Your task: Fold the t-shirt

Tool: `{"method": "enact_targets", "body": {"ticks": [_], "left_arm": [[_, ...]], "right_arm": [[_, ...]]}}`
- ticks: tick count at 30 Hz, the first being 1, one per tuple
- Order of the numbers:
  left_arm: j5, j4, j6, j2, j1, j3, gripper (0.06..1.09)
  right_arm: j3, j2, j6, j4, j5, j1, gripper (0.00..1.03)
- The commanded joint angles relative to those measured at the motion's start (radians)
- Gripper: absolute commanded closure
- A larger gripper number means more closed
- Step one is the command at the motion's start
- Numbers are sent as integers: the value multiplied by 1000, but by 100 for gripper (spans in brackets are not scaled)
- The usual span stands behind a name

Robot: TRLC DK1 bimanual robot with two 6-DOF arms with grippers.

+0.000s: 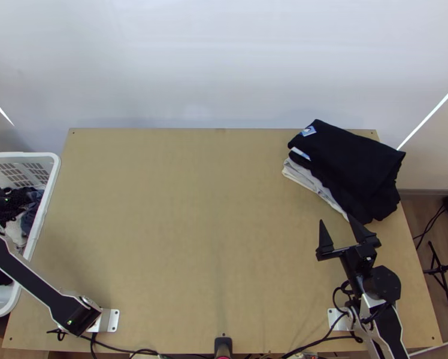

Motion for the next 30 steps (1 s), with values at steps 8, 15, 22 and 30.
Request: {"method": "enact_targets", "body": {"ticks": [8, 15, 22, 30], "left_arm": [[-228, -383, 124, 5, 18, 303, 105], [-53, -546, 94, 44, 1, 296, 63], [13, -535, 53, 128, -22, 291, 24], [68, -381, 24, 212, -59, 290, 24]], "right_arm": [[0, 0, -1, 0, 0, 0, 4], [0, 0, -1, 0, 0, 0, 4], [0, 0, -1, 0, 0, 0, 4], [0, 0, -1, 0, 0, 0, 4]]}}
